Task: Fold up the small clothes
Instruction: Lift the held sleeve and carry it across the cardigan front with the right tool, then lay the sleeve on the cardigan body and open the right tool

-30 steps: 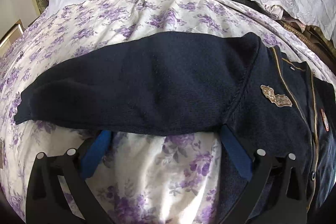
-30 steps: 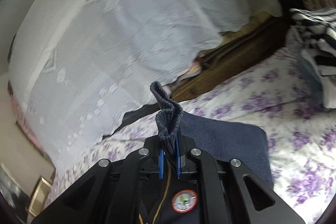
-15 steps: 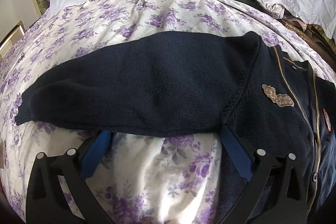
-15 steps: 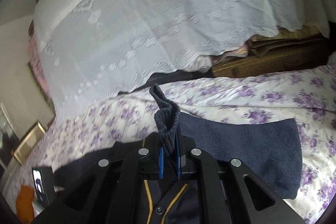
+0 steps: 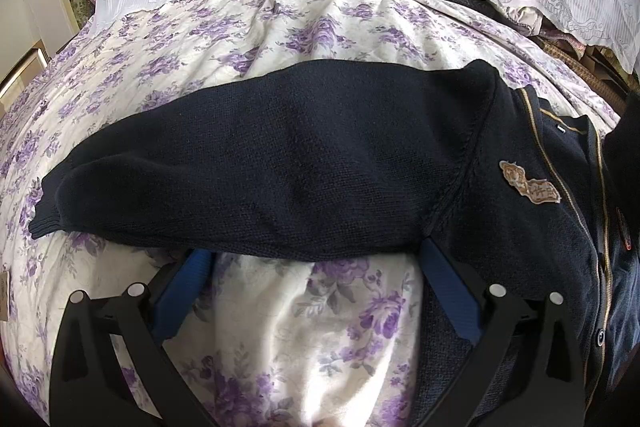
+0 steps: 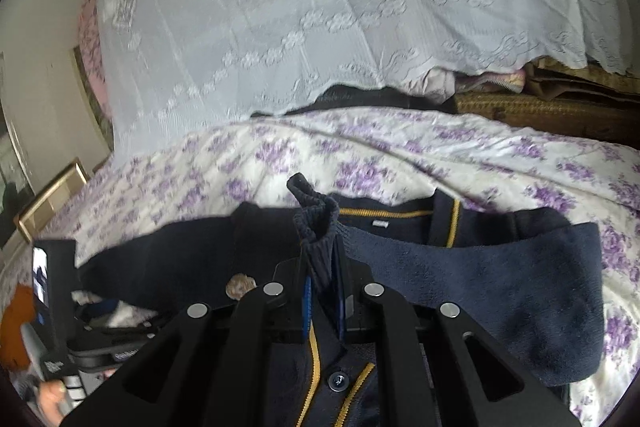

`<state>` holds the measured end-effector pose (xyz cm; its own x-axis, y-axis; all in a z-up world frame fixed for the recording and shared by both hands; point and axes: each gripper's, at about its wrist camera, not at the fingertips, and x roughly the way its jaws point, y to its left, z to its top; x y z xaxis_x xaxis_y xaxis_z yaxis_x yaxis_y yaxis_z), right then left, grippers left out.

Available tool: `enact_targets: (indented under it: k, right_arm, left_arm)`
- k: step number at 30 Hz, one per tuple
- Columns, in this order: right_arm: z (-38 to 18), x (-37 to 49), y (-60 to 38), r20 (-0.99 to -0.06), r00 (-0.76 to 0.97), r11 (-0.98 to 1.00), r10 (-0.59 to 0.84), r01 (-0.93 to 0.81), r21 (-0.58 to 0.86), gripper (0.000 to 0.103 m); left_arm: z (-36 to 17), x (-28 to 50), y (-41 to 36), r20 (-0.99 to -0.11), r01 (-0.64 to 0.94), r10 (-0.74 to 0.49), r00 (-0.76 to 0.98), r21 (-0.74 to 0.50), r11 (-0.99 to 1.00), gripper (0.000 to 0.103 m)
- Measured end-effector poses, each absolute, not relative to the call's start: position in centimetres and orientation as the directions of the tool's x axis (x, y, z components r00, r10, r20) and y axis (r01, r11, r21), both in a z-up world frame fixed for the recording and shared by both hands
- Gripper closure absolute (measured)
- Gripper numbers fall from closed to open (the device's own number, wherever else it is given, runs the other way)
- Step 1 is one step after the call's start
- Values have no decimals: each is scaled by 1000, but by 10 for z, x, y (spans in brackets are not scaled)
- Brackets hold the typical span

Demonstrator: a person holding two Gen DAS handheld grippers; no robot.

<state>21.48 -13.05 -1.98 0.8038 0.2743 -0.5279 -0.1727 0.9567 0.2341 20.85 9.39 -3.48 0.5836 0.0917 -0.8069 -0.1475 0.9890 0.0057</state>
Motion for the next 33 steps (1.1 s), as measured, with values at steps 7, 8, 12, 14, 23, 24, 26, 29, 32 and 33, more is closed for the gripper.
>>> enact_targets:
  k: [7,8,12,14,23,24,26,29,32,33]
  right_arm:
    - [-44,227,-119,-604,737,951,303,-192,242,87]
    - [-47,228,-117,-615,728,951,304,-195,239,86]
    - [-61,235,-107,-671,678,954,301,-213,213,78]
    - [-58,231,-106,-663,684,953,304,-220,209,77]
    - [-5,190,-132,-441,760,874,477,-358,328,43]
    - [-6,193,-130,-461,764,888,452,-340,309,43]
    - [-19,204,-123,-550,773,949,315,-237,209,47]
    - [-51,226,-125,-686,690,973,228,-142,181,76]
    - [-68,235,-127,-743,626,971,236,-126,202,78]
    - [-67,233,-125,-745,626,972,232,-131,194,78]
  left_arm:
    - [-35,208,94,-807,-148,92,583,6,989,4]
    - [-35,209,94,-807,-148,92,583,6,989,4]
    - [-35,209,94,-807,-147,91,583,6,989,4]
    - [-35,208,94,-807,-147,91,583,5,989,4]
    - [-36,209,95,-808,-147,88,583,2,989,4]
    - [-36,209,95,-808,-147,89,583,2,989,4]
    - [-35,209,94,-808,-147,88,583,2,989,4]
    - [-35,208,94,-808,-148,89,583,3,989,4]
    - [-36,208,94,-808,-148,89,582,3,989,4]
    - [-35,208,94,-808,-147,89,583,3,989,4]
